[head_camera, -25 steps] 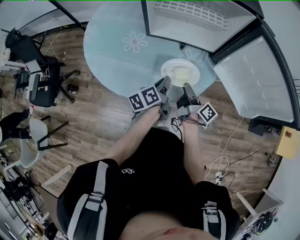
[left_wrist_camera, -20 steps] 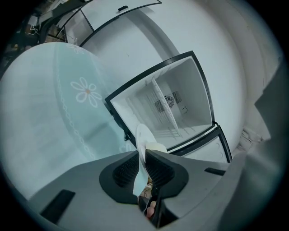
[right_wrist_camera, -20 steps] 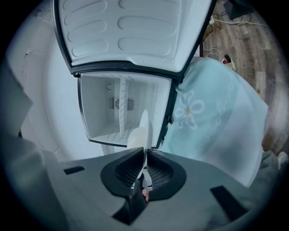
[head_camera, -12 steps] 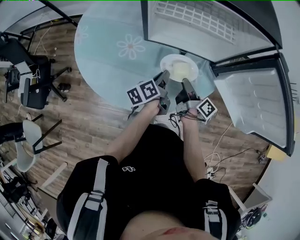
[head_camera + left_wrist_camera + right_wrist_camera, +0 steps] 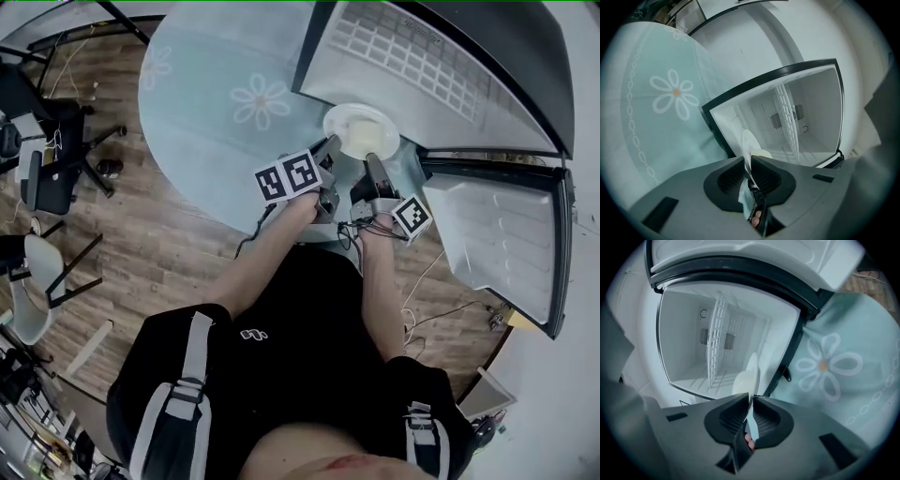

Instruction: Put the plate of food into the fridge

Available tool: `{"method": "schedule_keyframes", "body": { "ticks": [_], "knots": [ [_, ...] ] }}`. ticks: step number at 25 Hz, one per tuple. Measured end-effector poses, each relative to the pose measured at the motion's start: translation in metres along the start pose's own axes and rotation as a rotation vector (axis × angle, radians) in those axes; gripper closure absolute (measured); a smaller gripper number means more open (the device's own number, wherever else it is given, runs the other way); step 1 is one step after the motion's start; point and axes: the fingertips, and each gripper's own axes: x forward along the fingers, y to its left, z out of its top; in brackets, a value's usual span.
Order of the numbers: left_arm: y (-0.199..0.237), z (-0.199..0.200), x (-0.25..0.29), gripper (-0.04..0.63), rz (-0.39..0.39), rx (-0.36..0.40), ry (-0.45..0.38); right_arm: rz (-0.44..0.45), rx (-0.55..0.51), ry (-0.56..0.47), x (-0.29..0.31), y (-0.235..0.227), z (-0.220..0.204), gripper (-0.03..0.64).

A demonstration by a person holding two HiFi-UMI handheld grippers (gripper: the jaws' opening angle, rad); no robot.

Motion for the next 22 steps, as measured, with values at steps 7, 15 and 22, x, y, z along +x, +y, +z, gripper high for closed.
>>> {"method": "schedule_keyframes", "body": {
  "ticks": [7, 15, 22],
  "knots": [
    [0.016, 0.023, 0.035, 0.545, 0.022, 0.007, 0.011, -0.029, -0.003, 0.022, 0.042, -0.009, 0.019, 0.583],
    [0.026, 0.043, 0.083, 0.543, 0.035, 0.02, 0.042, -0.074, 0.015, 0.008, 0.079, -0.026, 0.046, 0.583],
    [0.037, 0.058, 0.106, 0.543, 0.05, 0.026, 0.08, -0.102, 0.035, 0.0, 0.105, -0.034, 0.055, 0.584]
  ]
}}
